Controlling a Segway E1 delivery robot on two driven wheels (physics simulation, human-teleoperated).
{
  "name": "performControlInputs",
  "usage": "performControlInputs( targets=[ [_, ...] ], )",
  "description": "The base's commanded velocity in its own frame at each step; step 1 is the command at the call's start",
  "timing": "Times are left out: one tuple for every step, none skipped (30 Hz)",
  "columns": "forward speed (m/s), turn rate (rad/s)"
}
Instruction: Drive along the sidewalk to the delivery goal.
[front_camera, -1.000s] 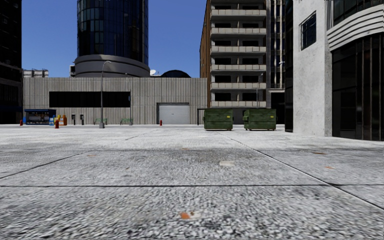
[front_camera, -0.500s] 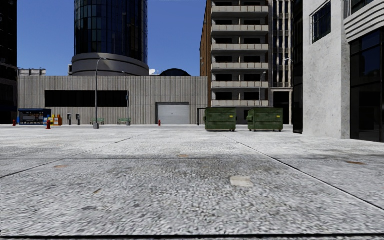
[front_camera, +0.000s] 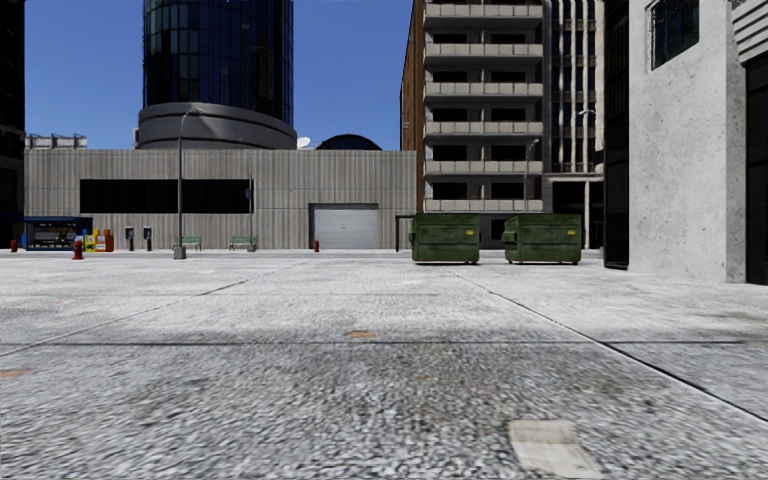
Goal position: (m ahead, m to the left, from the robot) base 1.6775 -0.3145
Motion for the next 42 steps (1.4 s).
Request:
performControlInputs(
  targets=[
    [2.00, 0.00],
    [2.00, 0.00],
    [2.00, 0.00],
    [2.00, 0.00],
    [2.00, 0.00],
    [2.00, 0.00],
    [2.00, 0.00],
    [2.00, 0.00],
    [2.00, 0.00],
    [1.99, 0.00],
    [1.84, 0.00],
    [1.63, 0.00],
    [1.34, 0.00],
    [0.92, 0.00],
    [0.92, 0.00],
    [0.15, 0.00],
    [0.00, 0.00],
    [0.00, 0.00],
    [0.00, 0.00],
    [0.00, 0.00],
    [0.00, 0.00],
    [0.00, 0.00],
    [0.00, 0.00],
    [0.00, 0.00],
    [0.00, 0.00],
    [0.00, 0.00],
    [0.00, 0.00],
    [0.00, 0.00],
    [0.00, 0.00],
    [0.00, 0.00],
    [0.00, 0.00],
    [0.00, 0.00],
    [0.00, 0.00],
    [0.00, 0.00],
    [0.00, 0.00],
    [0.00, 0.00],
    [0.00, 0.00],
    [0.00, 0.00],
    [0.00, 0.00],
    [0.00, 0.00],
    [0.00, 0.00],
    [0.00, 0.00]
  ],
)
